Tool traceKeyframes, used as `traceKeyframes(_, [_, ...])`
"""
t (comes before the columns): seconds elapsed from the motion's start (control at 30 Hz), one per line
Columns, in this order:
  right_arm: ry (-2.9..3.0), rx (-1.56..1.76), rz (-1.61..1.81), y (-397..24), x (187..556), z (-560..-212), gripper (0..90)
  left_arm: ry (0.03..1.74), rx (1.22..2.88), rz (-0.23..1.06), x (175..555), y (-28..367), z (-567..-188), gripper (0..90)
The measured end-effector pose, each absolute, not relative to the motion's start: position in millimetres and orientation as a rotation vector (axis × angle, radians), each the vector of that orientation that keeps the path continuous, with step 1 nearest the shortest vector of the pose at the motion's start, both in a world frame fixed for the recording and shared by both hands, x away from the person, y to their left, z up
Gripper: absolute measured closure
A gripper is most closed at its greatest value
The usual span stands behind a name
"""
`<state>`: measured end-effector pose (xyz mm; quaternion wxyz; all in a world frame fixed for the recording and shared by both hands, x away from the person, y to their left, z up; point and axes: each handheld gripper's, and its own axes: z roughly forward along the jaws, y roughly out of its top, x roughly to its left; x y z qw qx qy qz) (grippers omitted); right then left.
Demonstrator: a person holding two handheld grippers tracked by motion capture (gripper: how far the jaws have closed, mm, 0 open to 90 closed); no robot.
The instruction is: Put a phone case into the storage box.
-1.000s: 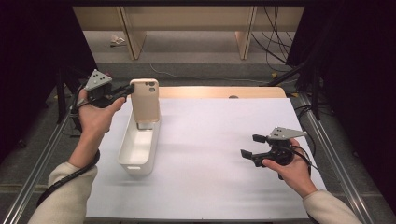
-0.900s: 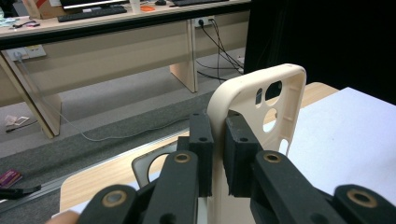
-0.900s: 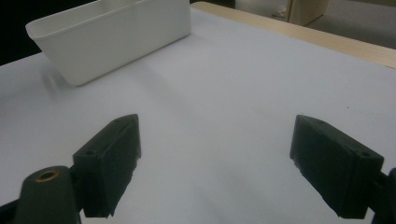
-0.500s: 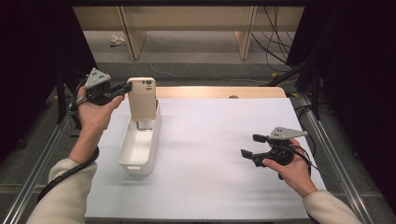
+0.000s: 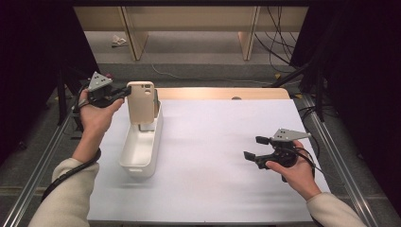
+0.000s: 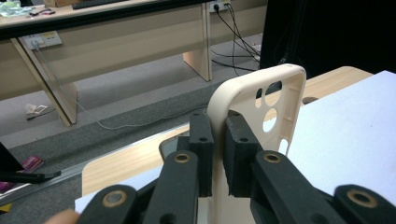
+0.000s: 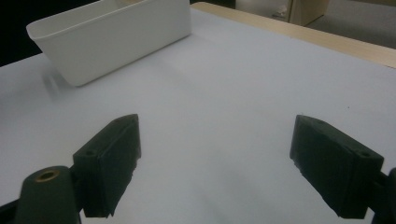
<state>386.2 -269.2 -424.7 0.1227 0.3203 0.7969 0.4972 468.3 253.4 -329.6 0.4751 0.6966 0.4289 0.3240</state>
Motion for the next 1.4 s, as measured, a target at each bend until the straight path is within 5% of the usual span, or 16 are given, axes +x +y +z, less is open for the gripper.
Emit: traceKeyframes(1.4, [2.334,0.942,1.448,-269.6,387.8,-426.6,17.4,1.087,1.786,0.651,496.5,263.4,-392.8,81.6])
